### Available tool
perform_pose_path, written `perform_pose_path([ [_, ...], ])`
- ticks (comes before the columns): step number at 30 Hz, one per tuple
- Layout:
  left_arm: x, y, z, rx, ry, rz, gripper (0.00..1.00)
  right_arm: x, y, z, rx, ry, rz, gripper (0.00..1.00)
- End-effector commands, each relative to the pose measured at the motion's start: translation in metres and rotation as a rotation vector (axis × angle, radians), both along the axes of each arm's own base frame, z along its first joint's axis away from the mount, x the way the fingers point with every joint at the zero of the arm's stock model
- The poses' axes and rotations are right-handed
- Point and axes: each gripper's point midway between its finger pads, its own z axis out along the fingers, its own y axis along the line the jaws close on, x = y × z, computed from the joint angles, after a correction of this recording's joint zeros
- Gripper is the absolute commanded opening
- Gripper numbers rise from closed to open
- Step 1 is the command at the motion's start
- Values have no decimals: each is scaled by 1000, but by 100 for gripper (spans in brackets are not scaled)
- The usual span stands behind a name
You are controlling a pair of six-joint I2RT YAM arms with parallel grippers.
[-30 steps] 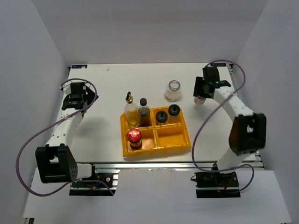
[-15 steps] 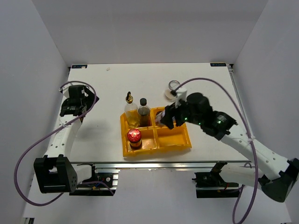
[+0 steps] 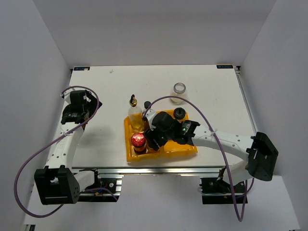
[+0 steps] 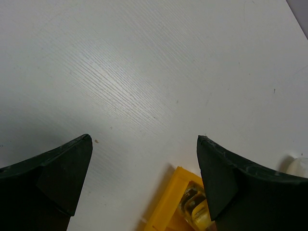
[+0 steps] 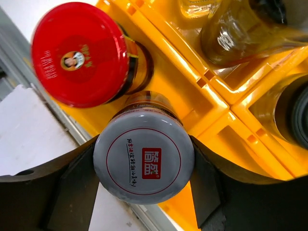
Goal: Organize the condiment bottles
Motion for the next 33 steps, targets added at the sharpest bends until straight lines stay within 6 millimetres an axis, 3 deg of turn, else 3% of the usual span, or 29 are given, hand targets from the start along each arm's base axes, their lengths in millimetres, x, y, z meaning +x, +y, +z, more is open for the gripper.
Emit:
perform_pose_path([
  [1,0,0,6,-7,-30,0,98,22,30,42,146,-105,-31,21],
  [8,0,0,3,-5,-25,-1,98,20,35,17,99,-94,18,67],
  [17,-2,1,2,-1,-20,4,98,16,32,2,60,-87,36,81],
  [23,-1,1,5,0,-32,9,98,19,27,20,86,-118,12,85],
  [26,-1,3,5,2,-25,12,98,32,6,43,86,-191,-82,89],
  [30,5,2,8,5,-32,9,98,56,-41,81,148,-266,-263,89],
  [32,7,3,8,4,-30,9,98,83,-72,91,171,-283,-389,89],
  [33,9,2,11,7,-37,6,98,104,-99,98,196,-287,-493,89],
])
